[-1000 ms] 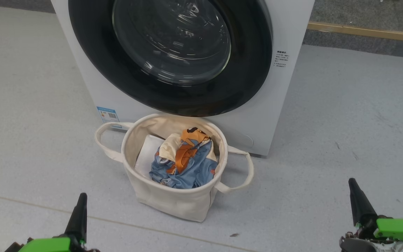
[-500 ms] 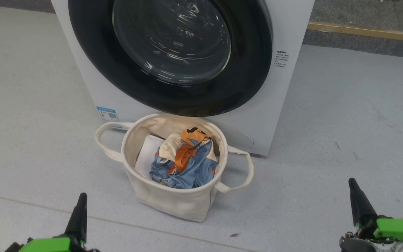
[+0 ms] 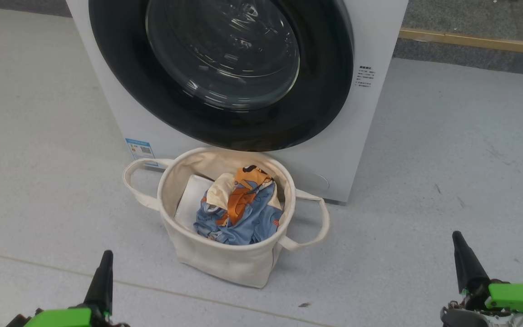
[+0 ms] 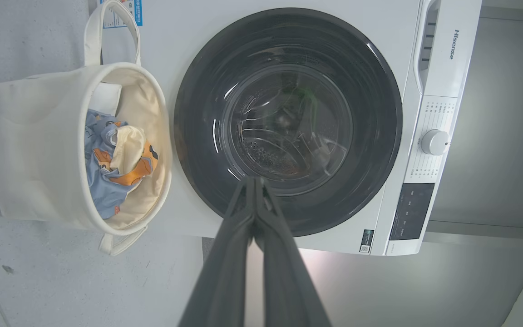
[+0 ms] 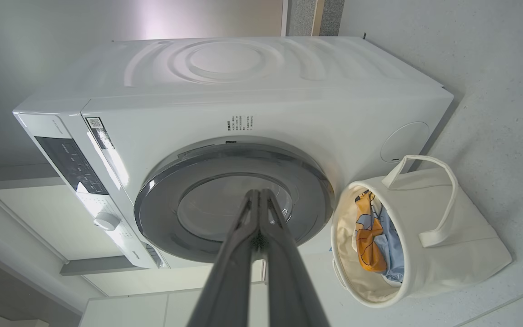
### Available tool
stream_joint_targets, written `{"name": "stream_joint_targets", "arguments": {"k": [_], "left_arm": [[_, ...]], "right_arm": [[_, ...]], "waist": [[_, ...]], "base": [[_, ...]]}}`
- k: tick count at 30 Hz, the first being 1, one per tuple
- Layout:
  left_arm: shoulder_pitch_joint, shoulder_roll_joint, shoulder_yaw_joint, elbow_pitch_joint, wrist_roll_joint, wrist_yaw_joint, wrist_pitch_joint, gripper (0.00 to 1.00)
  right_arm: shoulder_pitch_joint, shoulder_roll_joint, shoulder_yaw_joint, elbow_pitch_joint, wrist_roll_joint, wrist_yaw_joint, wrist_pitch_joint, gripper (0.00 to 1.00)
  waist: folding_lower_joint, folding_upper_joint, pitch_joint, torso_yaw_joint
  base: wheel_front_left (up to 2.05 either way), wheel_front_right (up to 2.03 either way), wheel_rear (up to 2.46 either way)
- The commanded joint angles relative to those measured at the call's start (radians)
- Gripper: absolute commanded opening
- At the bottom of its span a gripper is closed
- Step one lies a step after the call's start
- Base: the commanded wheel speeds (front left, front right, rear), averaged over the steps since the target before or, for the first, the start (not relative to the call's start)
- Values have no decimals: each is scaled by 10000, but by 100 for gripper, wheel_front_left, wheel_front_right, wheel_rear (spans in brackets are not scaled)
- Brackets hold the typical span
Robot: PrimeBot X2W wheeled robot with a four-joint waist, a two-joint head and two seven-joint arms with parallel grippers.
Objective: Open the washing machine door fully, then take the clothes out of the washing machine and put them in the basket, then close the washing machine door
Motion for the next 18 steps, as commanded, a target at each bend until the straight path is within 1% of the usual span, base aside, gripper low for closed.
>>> {"name": "stream_joint_targets", "arguments": {"k": [1,18], "left_arm": [[-446,58,337,-267,-33,-71,77,0],[-446,58,337,-267,-33,-71,77,0]], "right_arm": [[-489,-116,200,-313,59,2,83,0],[-489,-116,200,-313,59,2,83,0]], "waist": [[0,-1,0,0],[0,-1,0,0]], "base": [[0,0,0],[0,0,0]]}}
